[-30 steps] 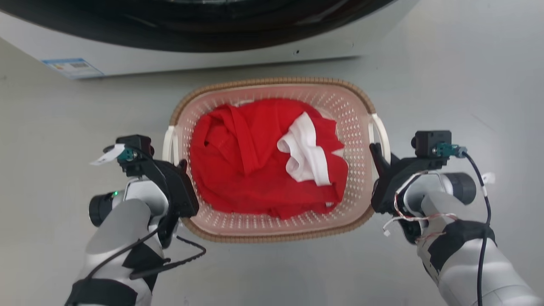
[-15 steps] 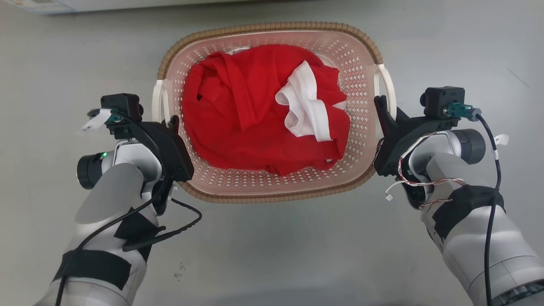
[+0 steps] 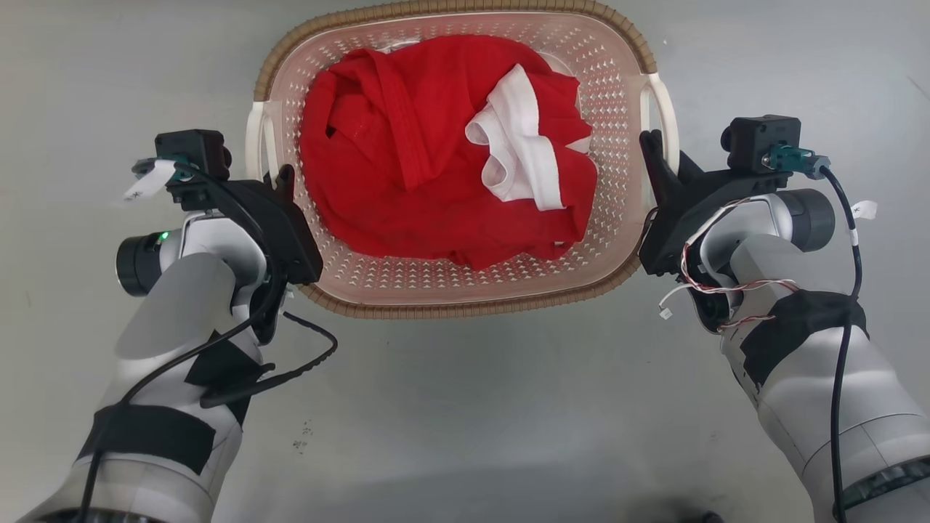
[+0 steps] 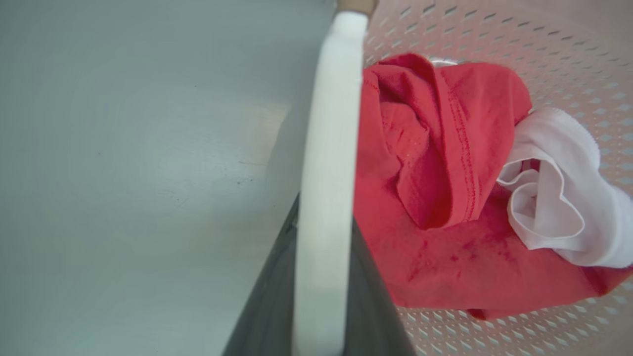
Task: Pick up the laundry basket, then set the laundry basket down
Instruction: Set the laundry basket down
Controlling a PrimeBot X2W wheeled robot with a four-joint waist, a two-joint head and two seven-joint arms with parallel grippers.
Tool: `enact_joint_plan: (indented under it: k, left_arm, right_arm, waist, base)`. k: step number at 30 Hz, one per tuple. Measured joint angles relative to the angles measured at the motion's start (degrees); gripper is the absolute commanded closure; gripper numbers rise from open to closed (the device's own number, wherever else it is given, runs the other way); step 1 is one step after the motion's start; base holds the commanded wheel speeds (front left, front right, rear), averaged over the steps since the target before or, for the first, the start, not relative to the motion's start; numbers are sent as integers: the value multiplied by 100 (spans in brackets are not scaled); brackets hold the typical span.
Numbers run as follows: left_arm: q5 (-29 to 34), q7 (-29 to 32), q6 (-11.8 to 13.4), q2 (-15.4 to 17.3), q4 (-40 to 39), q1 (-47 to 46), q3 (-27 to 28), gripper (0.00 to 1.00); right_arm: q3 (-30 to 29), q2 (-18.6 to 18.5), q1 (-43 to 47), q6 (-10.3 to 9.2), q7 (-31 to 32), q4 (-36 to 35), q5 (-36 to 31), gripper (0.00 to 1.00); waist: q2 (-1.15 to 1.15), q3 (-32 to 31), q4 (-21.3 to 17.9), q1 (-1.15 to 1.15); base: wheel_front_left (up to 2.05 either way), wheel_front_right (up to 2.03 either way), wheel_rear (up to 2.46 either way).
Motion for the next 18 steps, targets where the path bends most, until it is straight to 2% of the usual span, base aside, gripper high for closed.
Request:
enact_joint_plan:
  k: [18]
  left_arm:
    - [9, -207, -75, -12, 48, -170, -42, 100]
  right_arm:
    - [-30, -20, -152, 51, -192, 159, 2, 100]
  waist:
    - [-3, 192, 9, -2]
  base:
    - [0, 0, 0]
